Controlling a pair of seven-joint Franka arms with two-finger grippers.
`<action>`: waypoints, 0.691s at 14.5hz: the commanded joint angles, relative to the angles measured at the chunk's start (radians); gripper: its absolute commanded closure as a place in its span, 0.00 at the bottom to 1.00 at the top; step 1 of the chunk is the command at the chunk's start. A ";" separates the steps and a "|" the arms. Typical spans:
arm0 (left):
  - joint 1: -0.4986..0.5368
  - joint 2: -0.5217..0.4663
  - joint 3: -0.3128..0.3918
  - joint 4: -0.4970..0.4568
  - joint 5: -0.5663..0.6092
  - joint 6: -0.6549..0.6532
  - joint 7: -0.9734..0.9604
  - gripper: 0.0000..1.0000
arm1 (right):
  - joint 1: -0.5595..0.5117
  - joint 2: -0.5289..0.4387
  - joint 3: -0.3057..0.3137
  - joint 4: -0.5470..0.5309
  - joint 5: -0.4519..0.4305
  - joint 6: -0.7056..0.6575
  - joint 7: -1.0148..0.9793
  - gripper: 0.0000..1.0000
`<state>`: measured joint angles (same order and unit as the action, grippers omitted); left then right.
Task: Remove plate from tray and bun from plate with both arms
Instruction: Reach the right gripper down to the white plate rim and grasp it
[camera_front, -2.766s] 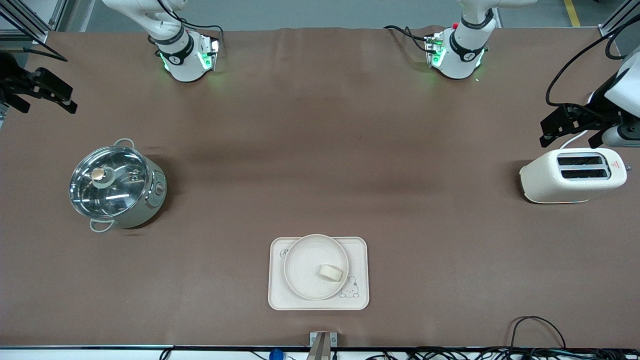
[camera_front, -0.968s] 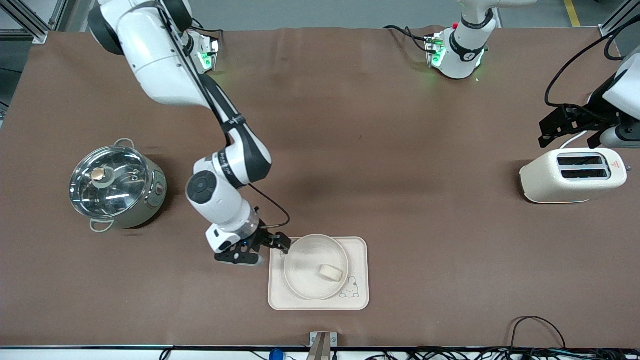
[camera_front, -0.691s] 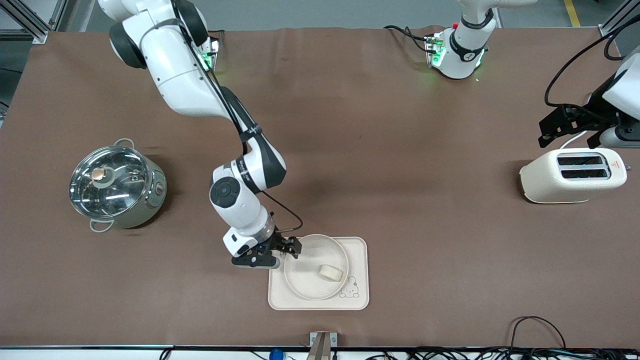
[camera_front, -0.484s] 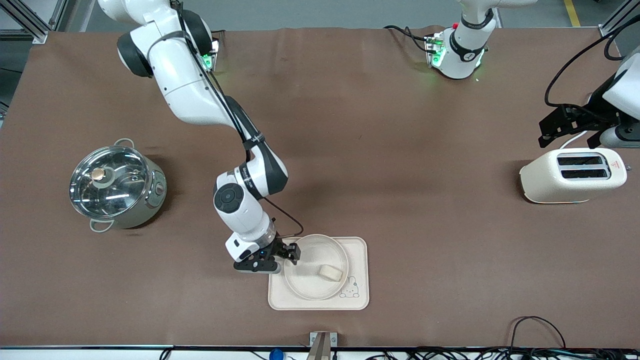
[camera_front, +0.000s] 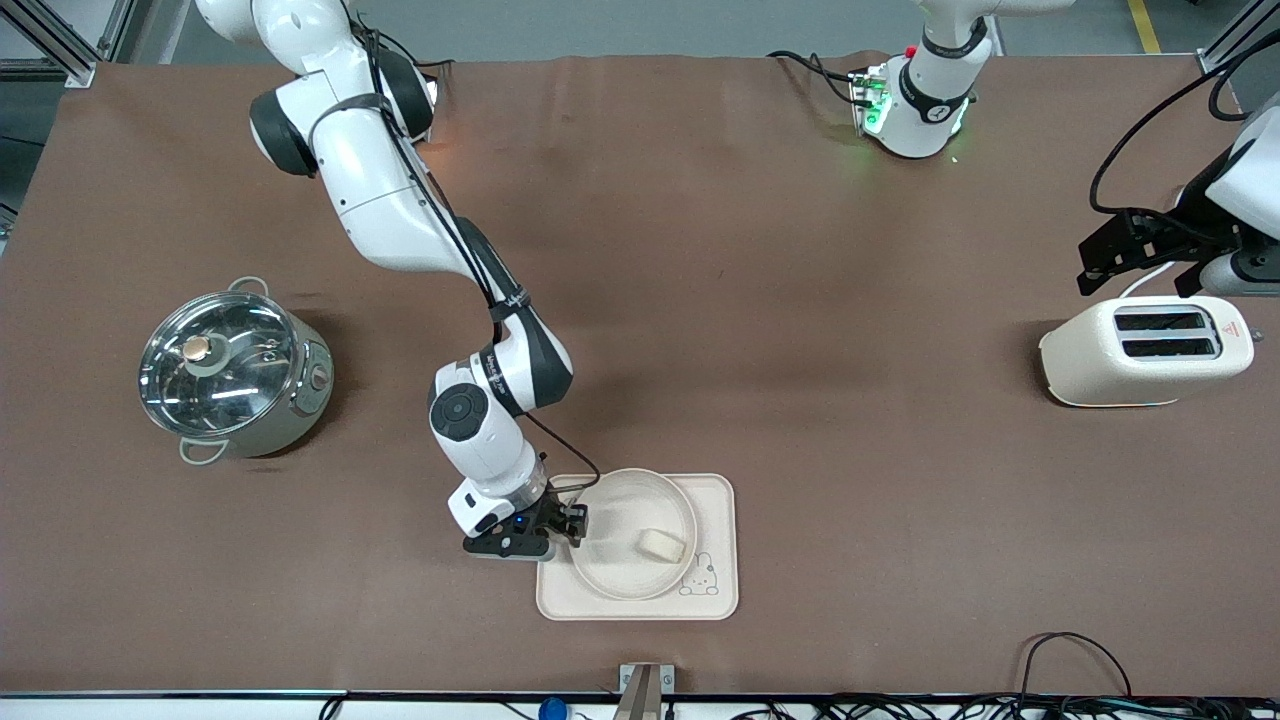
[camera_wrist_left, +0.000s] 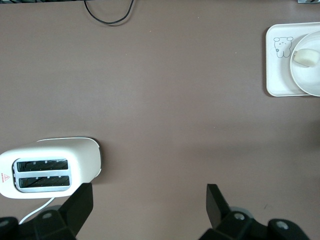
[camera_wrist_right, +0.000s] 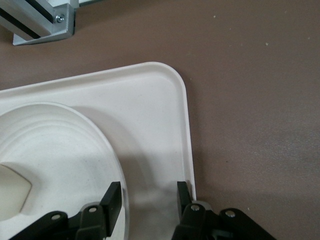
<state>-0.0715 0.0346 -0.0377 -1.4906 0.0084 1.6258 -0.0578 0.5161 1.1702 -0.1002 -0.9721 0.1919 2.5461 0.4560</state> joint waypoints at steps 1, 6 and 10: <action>0.004 0.008 -0.002 0.021 0.007 -0.018 0.004 0.00 | -0.002 0.025 0.002 0.041 -0.014 0.003 -0.002 0.53; 0.004 0.008 -0.002 0.021 0.007 -0.017 0.006 0.00 | 0.005 0.028 0.005 0.041 -0.014 0.008 0.000 0.85; 0.004 0.008 -0.002 0.021 0.007 -0.018 0.006 0.00 | 0.007 0.022 0.019 0.041 -0.011 0.010 0.013 0.99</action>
<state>-0.0704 0.0346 -0.0375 -1.4906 0.0084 1.6258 -0.0578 0.5245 1.1784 -0.0927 -0.9433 0.1920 2.5576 0.4575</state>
